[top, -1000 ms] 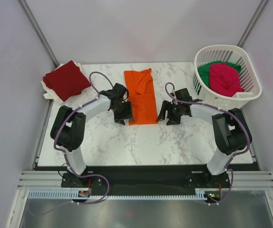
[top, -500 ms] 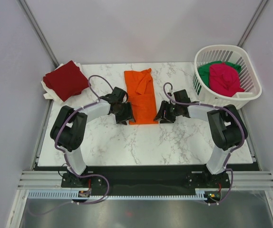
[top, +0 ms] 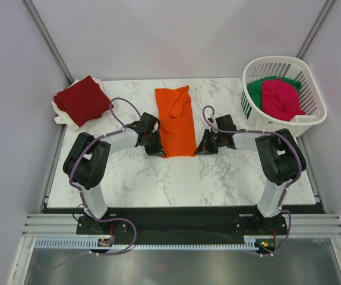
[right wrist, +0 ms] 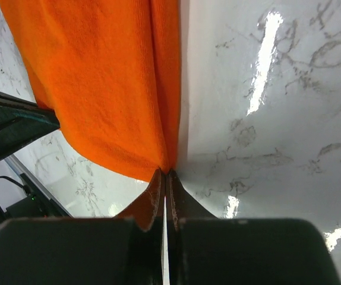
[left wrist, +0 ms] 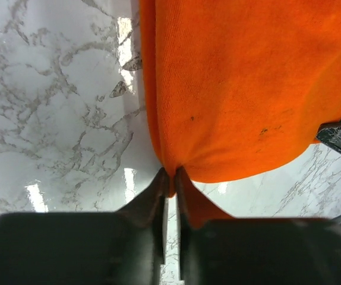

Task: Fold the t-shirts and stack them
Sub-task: Fold the tshirt

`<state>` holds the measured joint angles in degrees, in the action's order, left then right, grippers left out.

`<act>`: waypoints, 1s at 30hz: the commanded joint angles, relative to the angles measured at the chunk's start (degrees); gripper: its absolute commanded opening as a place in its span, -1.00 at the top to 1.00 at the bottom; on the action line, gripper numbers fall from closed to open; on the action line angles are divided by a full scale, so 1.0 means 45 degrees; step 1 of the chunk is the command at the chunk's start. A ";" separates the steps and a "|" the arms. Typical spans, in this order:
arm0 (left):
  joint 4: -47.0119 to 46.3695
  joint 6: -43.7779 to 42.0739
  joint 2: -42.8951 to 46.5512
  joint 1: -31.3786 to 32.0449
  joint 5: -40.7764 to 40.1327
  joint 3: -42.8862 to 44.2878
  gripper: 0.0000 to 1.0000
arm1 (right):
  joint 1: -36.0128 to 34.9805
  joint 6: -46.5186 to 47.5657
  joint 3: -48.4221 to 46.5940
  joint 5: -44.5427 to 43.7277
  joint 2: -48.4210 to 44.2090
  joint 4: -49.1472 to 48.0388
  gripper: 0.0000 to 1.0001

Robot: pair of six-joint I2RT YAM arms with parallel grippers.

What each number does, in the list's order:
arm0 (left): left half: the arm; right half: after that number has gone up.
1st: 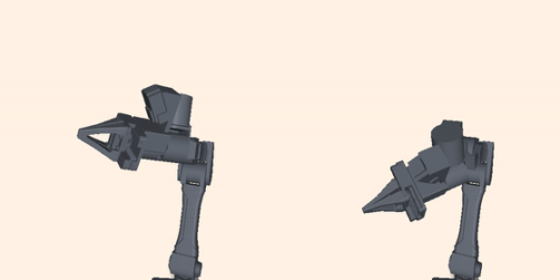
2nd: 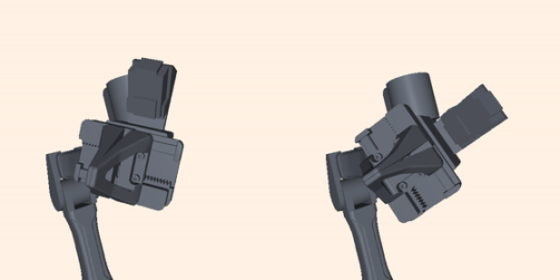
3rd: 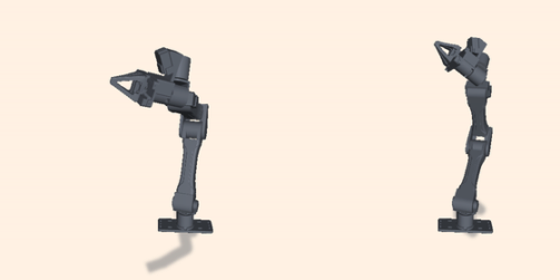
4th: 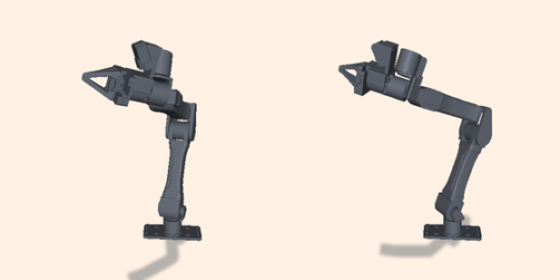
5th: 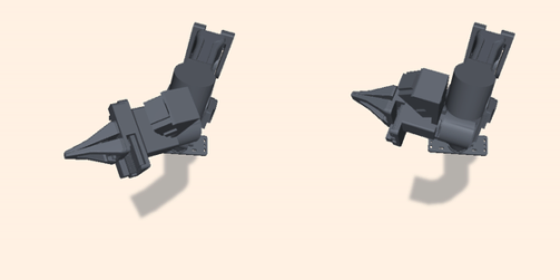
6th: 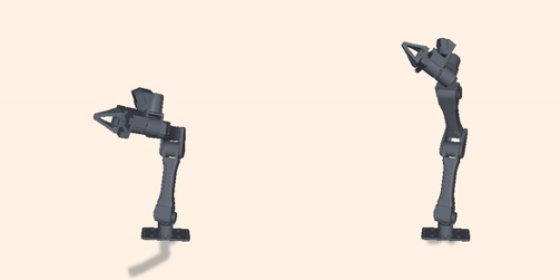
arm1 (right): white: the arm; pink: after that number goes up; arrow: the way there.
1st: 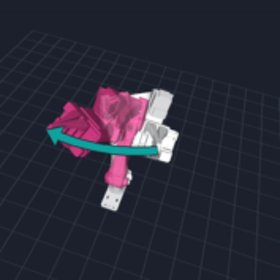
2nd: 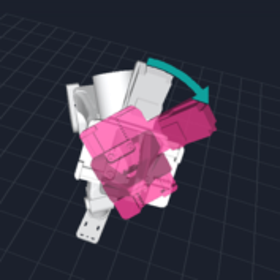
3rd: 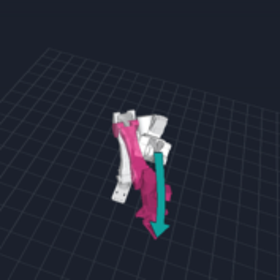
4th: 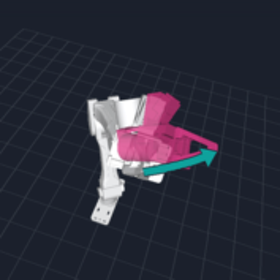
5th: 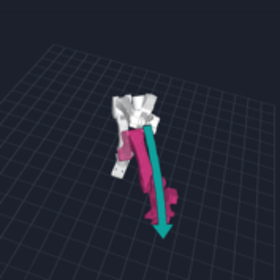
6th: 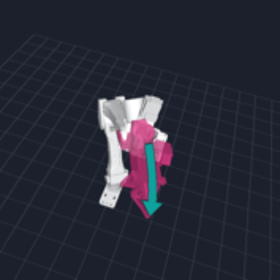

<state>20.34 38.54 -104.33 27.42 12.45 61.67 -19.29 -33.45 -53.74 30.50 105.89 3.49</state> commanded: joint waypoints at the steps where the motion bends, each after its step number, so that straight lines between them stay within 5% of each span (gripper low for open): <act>1: -0.0535 0.0321 -0.0095 0.0137 -0.0188 -0.0169 0.90 | -0.0167 0.0129 0.0397 -0.0099 0.0161 -0.0130 1.00; 10: -0.0516 0.0710 0.1346 0.0898 -0.0383 -0.1395 0.95 | -0.0694 0.0032 0.1840 0.0019 -0.1086 -0.0248 1.00; 19: 0.1159 0.2350 0.6209 0.2343 -0.0656 -0.3528 0.95 | -0.1728 -0.0436 0.3015 -0.0899 -0.6045 0.2016 1.00; 23: 0.2235 0.2821 0.7831 0.2618 -0.0793 -0.3295 0.95 | -0.1983 -0.0847 0.2685 -0.1269 -0.8254 0.3167 1.00; 30: 0.4537 0.2607 0.8401 0.2618 -0.1864 -0.1051 0.96 | -0.2042 -0.0516 0.0713 -0.1660 -0.8219 0.4244 1.00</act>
<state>34.81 48.64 -67.22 39.09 7.94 51.59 -28.27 -36.18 -46.44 24.97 68.07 19.81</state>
